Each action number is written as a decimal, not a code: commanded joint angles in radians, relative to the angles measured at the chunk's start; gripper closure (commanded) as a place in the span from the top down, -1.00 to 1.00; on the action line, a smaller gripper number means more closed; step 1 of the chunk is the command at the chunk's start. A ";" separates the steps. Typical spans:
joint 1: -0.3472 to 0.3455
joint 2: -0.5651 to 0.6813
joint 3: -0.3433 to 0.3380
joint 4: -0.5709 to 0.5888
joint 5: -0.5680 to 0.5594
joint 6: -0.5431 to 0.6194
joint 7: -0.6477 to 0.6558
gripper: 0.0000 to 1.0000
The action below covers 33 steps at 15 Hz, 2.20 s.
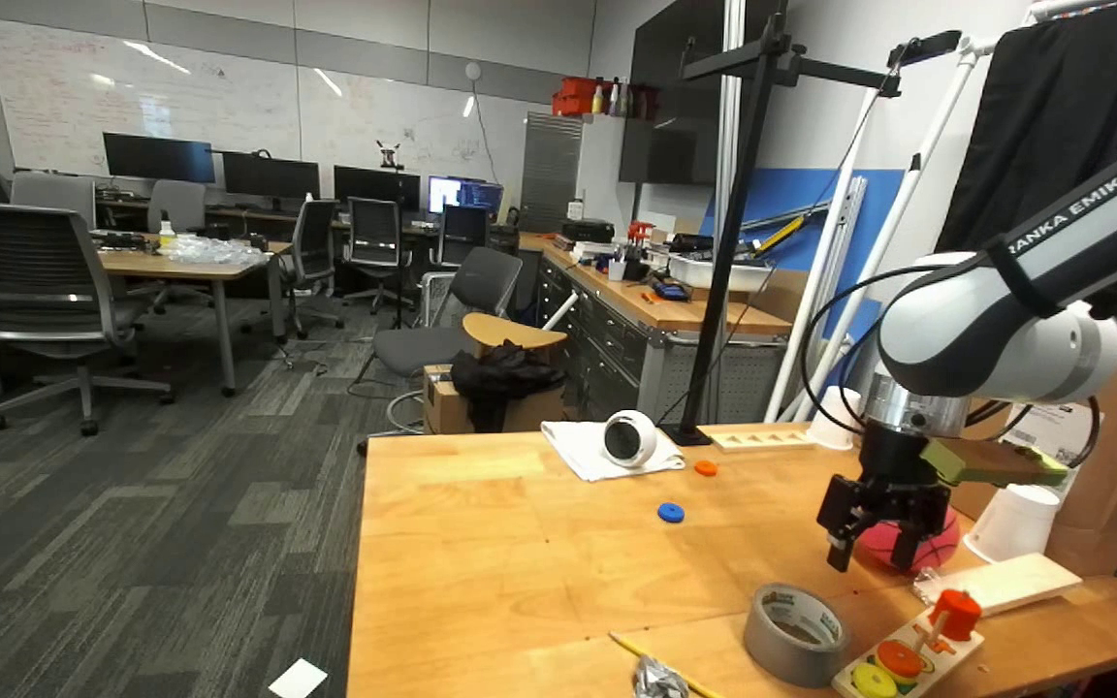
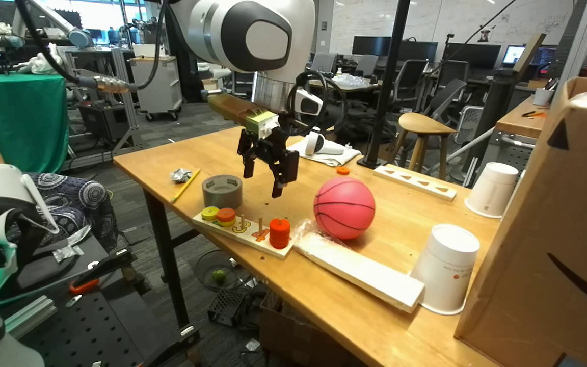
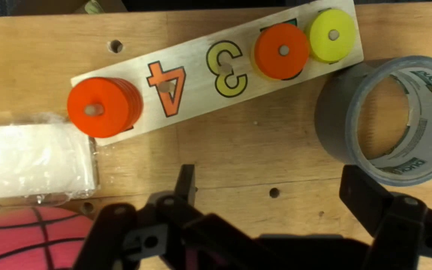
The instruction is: Move the red ball to the right
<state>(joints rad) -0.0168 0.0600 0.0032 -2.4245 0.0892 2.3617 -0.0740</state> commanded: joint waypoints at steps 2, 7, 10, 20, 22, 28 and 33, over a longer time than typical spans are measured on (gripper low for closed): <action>-0.008 -0.031 -0.016 -0.031 -0.049 0.016 -0.015 1.00; -0.010 -0.007 -0.022 -0.019 -0.126 0.031 -0.015 1.00; -0.009 0.013 -0.021 -0.001 -0.168 0.058 -0.028 1.00; 0.054 0.106 0.012 0.182 -0.332 0.118 -0.058 1.00; 0.086 0.090 0.015 0.211 -0.450 0.097 -0.036 1.00; 0.130 0.079 0.057 0.144 -0.553 0.240 -0.040 1.00; 0.116 0.129 0.103 0.128 -0.348 0.292 -0.081 1.00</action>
<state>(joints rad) 0.1170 0.1699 0.0838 -2.2926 -0.3779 2.5965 -0.1187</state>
